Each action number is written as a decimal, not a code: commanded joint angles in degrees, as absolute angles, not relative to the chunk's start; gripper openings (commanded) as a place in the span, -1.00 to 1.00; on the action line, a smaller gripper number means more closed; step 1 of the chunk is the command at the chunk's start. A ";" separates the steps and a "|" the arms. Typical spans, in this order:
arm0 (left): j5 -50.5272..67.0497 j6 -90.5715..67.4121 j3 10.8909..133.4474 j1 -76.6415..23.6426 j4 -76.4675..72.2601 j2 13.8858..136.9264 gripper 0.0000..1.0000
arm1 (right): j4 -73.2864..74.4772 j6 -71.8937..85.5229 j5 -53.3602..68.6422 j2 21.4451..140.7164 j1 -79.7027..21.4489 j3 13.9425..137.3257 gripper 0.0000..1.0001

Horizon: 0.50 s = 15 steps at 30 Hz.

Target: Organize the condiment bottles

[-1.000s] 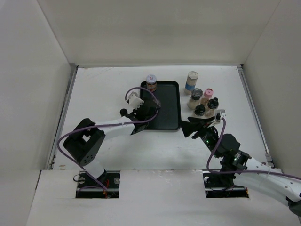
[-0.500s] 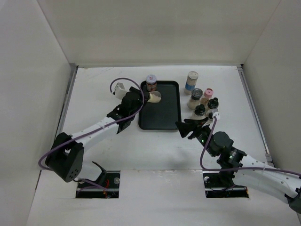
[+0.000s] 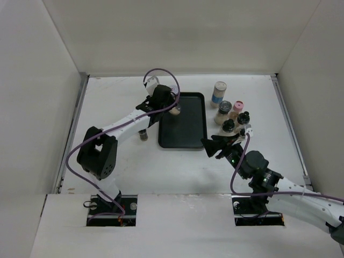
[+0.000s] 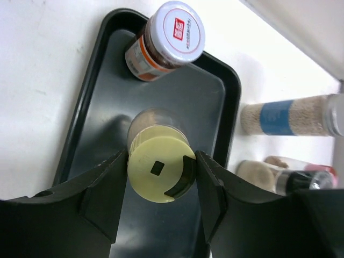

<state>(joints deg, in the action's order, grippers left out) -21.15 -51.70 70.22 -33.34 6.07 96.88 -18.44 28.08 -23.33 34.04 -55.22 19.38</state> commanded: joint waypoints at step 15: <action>-25.49 -33.67 89.82 -32.30 14.50 110.21 -0.65 | -21.09 28.56 -22.24 32.70 -55.68 20.21 0.43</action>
<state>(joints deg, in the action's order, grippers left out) -23.94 -36.86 86.02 -32.40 14.55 109.75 -18.46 28.14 -23.27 33.34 -55.22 19.38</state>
